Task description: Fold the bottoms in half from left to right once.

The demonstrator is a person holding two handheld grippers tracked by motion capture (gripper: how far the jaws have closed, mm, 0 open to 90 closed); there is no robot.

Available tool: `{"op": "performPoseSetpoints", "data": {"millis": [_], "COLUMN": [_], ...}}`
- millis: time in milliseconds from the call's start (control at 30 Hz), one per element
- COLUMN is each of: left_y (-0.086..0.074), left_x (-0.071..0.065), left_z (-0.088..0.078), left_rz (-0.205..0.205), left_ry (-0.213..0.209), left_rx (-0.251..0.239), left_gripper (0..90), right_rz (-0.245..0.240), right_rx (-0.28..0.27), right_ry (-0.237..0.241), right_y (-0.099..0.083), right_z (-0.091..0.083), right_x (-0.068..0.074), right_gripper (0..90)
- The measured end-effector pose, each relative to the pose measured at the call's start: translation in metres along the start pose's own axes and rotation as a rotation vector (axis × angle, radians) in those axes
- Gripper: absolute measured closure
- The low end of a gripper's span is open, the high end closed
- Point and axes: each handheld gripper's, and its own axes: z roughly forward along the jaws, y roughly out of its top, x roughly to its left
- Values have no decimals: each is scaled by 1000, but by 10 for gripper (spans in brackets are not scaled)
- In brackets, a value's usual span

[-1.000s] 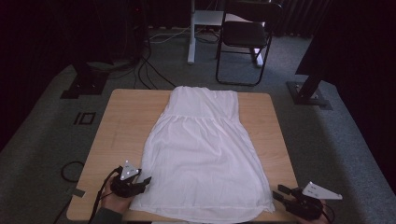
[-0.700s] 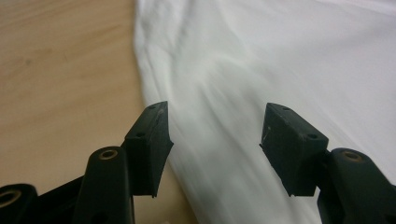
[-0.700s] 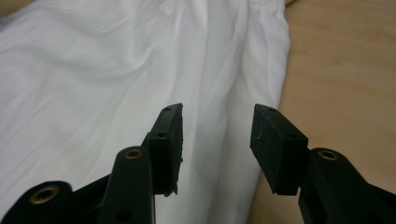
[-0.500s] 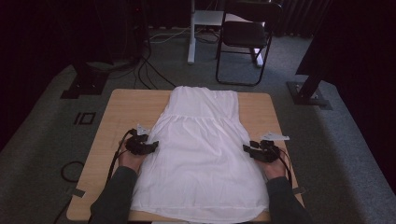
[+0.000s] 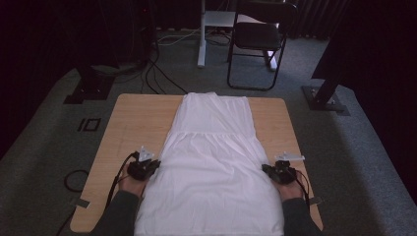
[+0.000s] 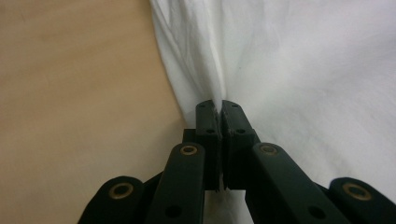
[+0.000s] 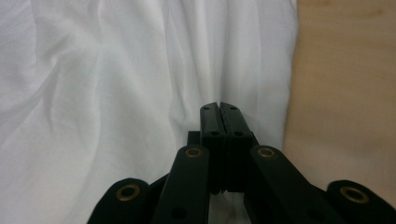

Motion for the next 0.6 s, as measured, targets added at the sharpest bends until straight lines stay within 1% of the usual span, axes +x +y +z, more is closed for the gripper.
{"op": "performPoseSetpoints", "data": {"millis": [33, 100, 133, 167, 200, 233, 267, 333, 367, 400, 433, 467, 500, 533, 567, 600], "left_y": [-5, -13, -18, -25, -25, -30, -37, -42, -44, -44, -43, -41, -38, -38, -31, -27], "left_x": [-4, -12, -16, -21, -21, -26, -34, -39, -39, -38, -35, -30, -27, -27, -20, -17], "left_z": [-6, -18, -23, -30, -30, -36, -43, -49, -51, -51, -52, -53, -53, -53, -53, -51], "left_rz": [6, 26, 26, 20, 20, 30, 45, 60, 55, 48, 36, 9, -12, -12, -34, -31], "left_ry": [-3, 13, 8, -5, -5, -12, -17, -28, -33, -32, -32, -49, -59, -59, -54, -45], "left_rx": [13, 30, 31, 36, 36, 41, 49, 53, 49, 39, 18, -16, -39, -39, -83, -85], "left_gripper": [875, 873, 873, 873, 874, 874, 874, 873, 851, 772, 679, 620, 592, 568, 559, 560], "right_rz": [10, 28, 24, 17, 17, 7, -1, -15, -29, -44, -55, -55, -41, -41, -28, -33], "right_rx": [-5, -10, -11, -6, -6, 0, 8, 30, 43, 59, 52, 24, -14, -14, -69, -87], "right_ry": [6, 18, 17, 14, 14, 10, 16, 19, 21, 39, 48, 52, 58, 58, 64, 63], "right_y": [-7, -21, -26, -31, -31, -37, -46, -51, -52, -52, -50, -47, -39, -39, -21, -13], "right_z": [-6, -17, -21, -26, -26, -32, -41, -48, -51, -54, -56, -59, -62, -62, -62, -60], "right_x": [4, 12, 16, 21, 21, 27, 34, 38, 40, 41, 41, 40, 37, 37, 33, 32], "right_gripper": [890, 890, 890, 889, 889, 889, 889, 885, 855, 802, 743, 667, 625, 625, 598, 599]}}
